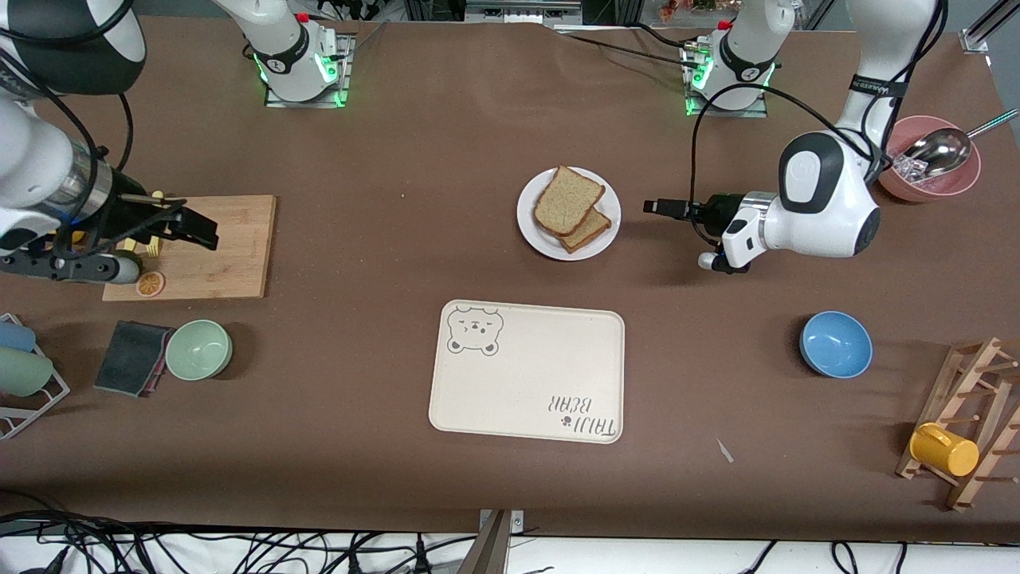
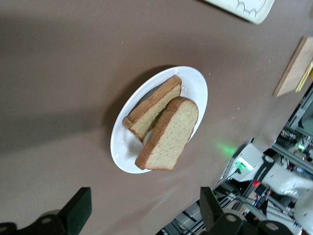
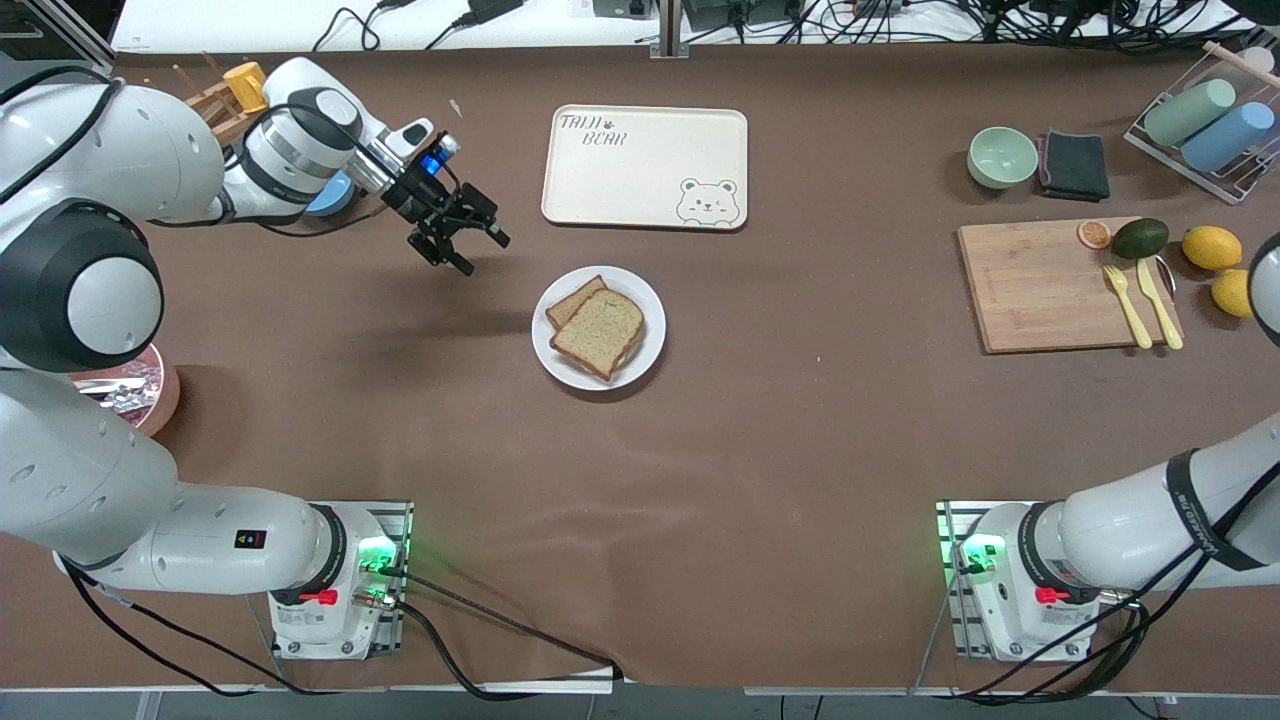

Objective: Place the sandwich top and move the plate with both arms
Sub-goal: 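Withdraw the right gripper while the left gripper reaches toward the plate, then grasp the white plate rim with the left gripper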

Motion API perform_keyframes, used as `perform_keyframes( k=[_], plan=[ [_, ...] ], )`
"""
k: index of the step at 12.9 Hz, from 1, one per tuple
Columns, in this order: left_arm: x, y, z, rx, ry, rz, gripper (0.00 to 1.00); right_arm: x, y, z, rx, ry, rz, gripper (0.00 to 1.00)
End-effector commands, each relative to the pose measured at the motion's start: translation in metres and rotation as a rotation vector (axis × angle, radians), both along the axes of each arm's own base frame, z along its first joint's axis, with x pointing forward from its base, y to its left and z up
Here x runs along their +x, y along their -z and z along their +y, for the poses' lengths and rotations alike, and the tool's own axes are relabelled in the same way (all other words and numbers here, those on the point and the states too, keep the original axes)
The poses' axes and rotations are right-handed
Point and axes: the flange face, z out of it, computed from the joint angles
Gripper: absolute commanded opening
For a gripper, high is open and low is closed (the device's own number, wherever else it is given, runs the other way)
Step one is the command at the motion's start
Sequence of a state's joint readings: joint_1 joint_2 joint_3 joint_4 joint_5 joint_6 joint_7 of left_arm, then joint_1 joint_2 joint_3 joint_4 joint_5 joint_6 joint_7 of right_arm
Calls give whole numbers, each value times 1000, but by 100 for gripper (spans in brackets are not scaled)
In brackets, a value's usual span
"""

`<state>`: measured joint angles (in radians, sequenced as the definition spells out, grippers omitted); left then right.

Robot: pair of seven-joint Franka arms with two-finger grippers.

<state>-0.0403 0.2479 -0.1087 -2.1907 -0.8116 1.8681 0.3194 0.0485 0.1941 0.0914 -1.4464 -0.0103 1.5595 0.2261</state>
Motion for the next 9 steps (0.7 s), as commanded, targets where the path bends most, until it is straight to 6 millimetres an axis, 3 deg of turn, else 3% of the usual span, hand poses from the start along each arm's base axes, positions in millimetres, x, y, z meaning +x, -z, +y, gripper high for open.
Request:
perform_keyframes(
  k=[1,5,9],
  plan=[
    [-21,34,6,-107,-4,-62,96,-24,-5,-13,15,-7,1,100],
    [-41,102,4,-216,45,-85,87,-28,-15,-14,9,-8,-18,100],
    [-57,136,1,-269,23,-121,79,-18,-2,-11,16,-10,-24,100]
  ],
)
